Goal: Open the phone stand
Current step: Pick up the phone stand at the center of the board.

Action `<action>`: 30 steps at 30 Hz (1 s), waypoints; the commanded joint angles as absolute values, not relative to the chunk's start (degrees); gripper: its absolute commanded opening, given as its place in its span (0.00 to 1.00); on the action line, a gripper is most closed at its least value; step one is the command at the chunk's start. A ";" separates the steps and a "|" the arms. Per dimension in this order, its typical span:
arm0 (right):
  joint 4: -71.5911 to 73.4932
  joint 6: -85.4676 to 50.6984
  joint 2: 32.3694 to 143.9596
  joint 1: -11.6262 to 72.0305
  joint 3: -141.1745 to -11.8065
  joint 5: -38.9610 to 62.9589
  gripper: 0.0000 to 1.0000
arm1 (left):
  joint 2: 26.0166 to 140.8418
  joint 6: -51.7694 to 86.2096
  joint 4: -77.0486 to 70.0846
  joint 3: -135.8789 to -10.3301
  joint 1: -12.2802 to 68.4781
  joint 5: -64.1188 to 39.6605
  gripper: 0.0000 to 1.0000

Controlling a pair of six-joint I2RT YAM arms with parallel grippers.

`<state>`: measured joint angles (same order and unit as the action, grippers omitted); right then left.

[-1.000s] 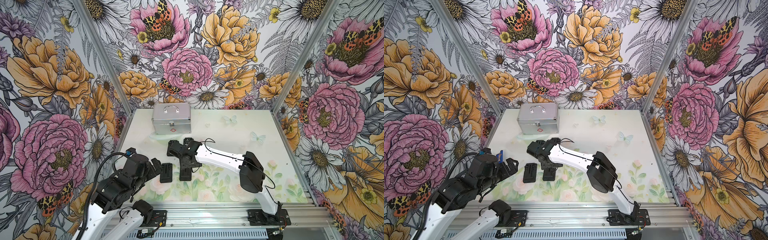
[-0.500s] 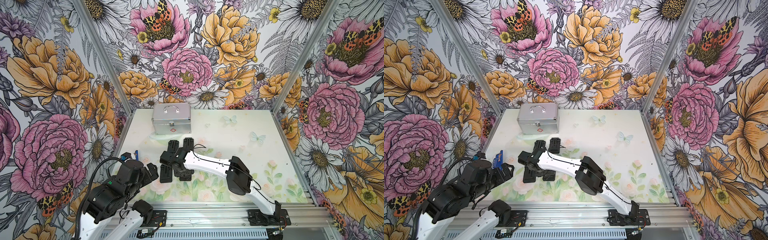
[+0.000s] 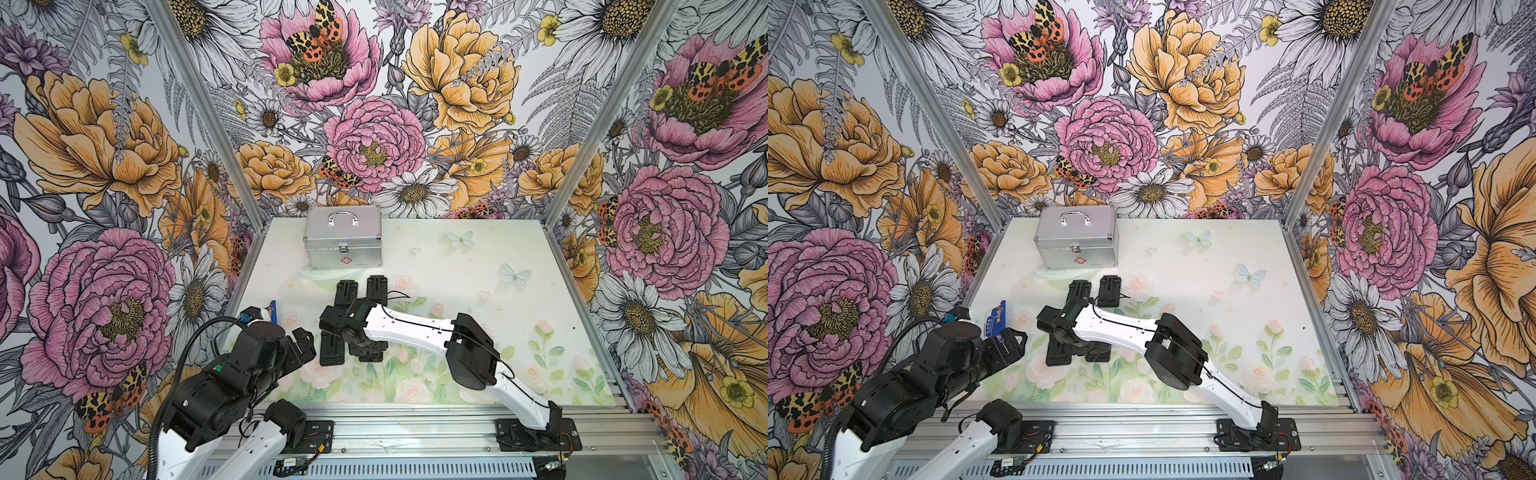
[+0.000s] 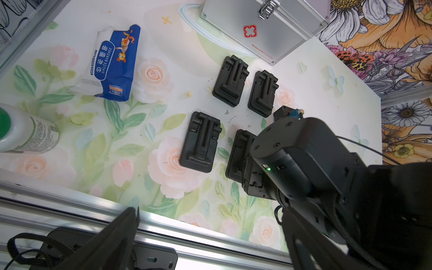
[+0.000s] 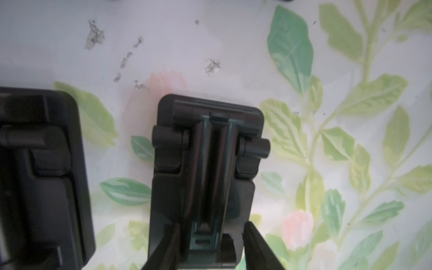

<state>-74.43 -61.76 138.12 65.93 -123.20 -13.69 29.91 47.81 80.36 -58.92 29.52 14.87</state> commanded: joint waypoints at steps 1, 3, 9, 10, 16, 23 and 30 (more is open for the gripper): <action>-74.09 -62.40 139.02 65.86 -124.70 -14.98 0.45 | 29.27 46.80 80.88 -58.27 29.95 13.65 0.99; -73.96 -62.41 139.47 65.72 -124.89 -14.60 0.40 | 29.27 46.93 80.86 -58.05 29.94 13.69 0.99; -73.30 -62.57 140.26 65.63 -124.89 -13.78 0.31 | 28.99 46.98 80.86 -58.10 29.94 13.73 0.99; -73.22 -62.57 140.46 65.63 -124.88 -13.63 0.31 | 28.92 46.98 80.86 -57.99 29.94 13.77 0.99; -73.11 -62.52 140.63 65.50 -124.49 -13.14 0.39 | 29.16 46.93 80.82 -58.22 29.97 13.71 0.99; -72.86 -62.56 139.46 64.79 -122.87 -13.16 0.07 | 29.61 46.76 80.77 -59.01 29.94 13.86 0.99; -72.95 -60.37 130.99 61.44 -119.22 -14.14 0.00 | 34.06 44.55 80.24 -63.56 29.93 14.21 0.99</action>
